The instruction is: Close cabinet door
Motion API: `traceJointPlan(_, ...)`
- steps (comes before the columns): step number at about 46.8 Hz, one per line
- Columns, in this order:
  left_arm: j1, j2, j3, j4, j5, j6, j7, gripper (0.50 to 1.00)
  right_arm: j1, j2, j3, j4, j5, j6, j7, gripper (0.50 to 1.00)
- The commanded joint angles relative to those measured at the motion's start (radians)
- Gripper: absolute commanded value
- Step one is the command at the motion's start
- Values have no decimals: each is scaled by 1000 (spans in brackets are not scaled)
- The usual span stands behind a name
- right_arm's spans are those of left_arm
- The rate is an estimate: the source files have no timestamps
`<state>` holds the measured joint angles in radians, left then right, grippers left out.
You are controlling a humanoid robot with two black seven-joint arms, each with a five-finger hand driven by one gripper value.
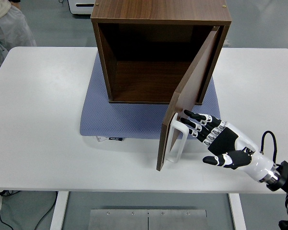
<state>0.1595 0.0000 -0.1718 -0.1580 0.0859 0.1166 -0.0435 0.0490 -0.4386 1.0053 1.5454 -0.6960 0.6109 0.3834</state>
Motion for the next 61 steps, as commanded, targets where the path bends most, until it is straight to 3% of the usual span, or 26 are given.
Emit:
traceJointPlan(1, 0, 0, 0, 0, 0, 0, -1, 1000, 9, 15, -7, -10, -2, 0, 0, 1000)
traceJointPlan(23, 0, 0, 0, 0, 0, 0, -1, 1000, 109, 75, -39, -76, 0, -118, 0, 1000)
traceJointPlan(61, 0, 0, 0, 0, 0, 0, 1, 1000, 172, 204, -114, -113, -14, -186, 0, 1000)
